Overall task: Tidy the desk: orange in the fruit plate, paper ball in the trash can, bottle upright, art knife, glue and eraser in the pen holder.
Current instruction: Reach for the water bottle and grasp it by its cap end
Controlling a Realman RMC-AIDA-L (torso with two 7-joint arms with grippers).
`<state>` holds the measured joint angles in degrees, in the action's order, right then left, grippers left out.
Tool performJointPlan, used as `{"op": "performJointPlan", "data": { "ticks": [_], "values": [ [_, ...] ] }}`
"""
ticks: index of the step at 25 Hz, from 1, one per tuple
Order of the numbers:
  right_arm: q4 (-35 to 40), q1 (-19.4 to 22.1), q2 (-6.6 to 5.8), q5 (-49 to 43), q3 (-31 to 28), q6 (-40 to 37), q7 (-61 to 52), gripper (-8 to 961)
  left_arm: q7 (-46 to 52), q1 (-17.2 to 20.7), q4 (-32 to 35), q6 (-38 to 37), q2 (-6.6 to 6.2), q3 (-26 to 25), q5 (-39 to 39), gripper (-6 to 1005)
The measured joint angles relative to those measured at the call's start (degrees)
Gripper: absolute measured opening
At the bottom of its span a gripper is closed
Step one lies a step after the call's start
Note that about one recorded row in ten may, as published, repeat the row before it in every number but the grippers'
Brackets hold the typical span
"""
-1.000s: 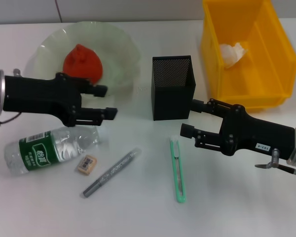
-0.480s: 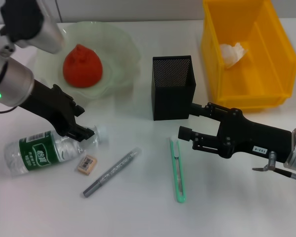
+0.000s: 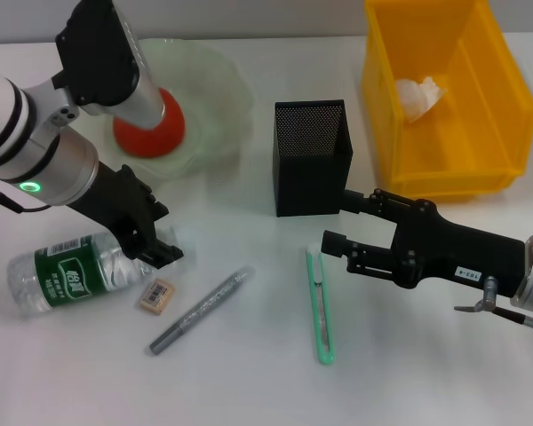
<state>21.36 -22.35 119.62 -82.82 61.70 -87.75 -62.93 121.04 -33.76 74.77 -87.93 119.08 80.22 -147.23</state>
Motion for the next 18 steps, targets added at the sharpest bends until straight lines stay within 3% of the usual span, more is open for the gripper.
{"op": "performJointPlan", "data": {
  "ticks": [18],
  "values": [
    [-0.2,-0.3,-0.08,0.6,0.0,1.3,0.1,768,0.5,0.2,-2.1,4.9,0.00,4.4,-2.2,560]
  ]
}}
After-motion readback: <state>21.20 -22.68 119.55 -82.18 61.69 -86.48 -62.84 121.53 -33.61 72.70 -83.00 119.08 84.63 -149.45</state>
